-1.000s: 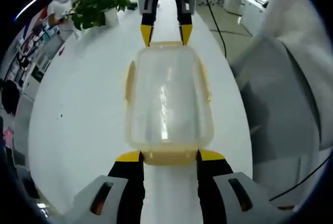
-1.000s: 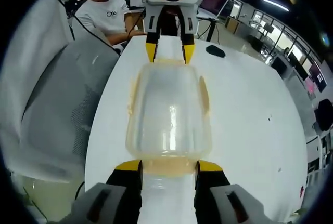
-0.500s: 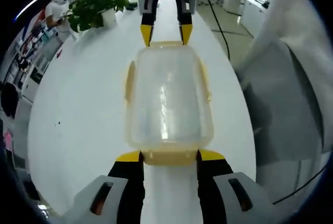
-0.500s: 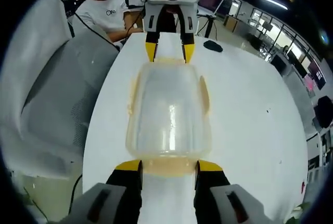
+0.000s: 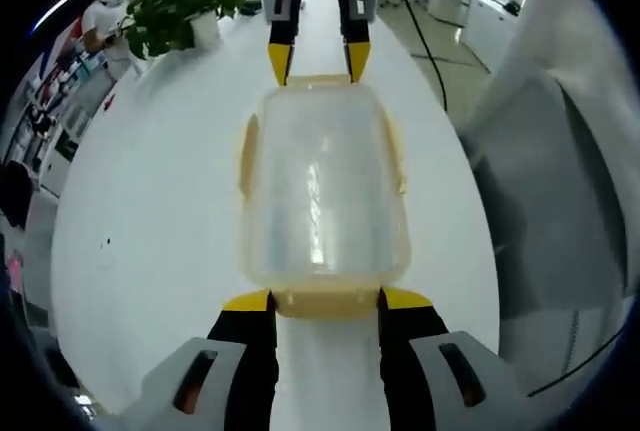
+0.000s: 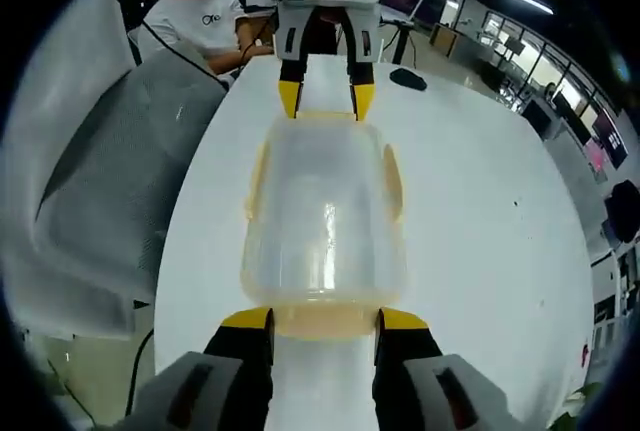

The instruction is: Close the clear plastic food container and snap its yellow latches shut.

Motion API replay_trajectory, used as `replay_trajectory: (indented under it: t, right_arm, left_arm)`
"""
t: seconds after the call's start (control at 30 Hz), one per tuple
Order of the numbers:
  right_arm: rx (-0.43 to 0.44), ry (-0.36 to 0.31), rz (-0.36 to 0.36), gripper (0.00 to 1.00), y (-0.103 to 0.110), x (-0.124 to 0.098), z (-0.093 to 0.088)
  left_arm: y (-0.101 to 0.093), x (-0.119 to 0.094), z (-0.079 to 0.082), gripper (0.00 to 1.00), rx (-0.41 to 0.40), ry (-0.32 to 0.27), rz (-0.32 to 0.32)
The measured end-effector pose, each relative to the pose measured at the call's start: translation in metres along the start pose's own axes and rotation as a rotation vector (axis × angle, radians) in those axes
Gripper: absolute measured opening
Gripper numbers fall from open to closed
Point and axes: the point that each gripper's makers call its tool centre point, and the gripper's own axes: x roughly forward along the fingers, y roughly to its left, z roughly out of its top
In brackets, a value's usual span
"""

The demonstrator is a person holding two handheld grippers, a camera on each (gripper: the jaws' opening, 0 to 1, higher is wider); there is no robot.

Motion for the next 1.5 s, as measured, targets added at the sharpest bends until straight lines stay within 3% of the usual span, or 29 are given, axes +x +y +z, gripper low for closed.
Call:
replay_trajectory:
  t: [1.23, 1.5]
  right_arm:
    - [0.026, 0.002, 0.026, 0.38, 0.003, 0.014, -0.015]
    - [0.035, 0.015, 0.026, 0.4, 0.007, 0.014, -0.017]
  left_arm:
    - [0.0, 0.02, -0.003, 0.37, -0.008, 0.025, -0.032]
    - [-0.002, 0.019, -0.003, 0.38, 0.023, 0.021, -0.021]
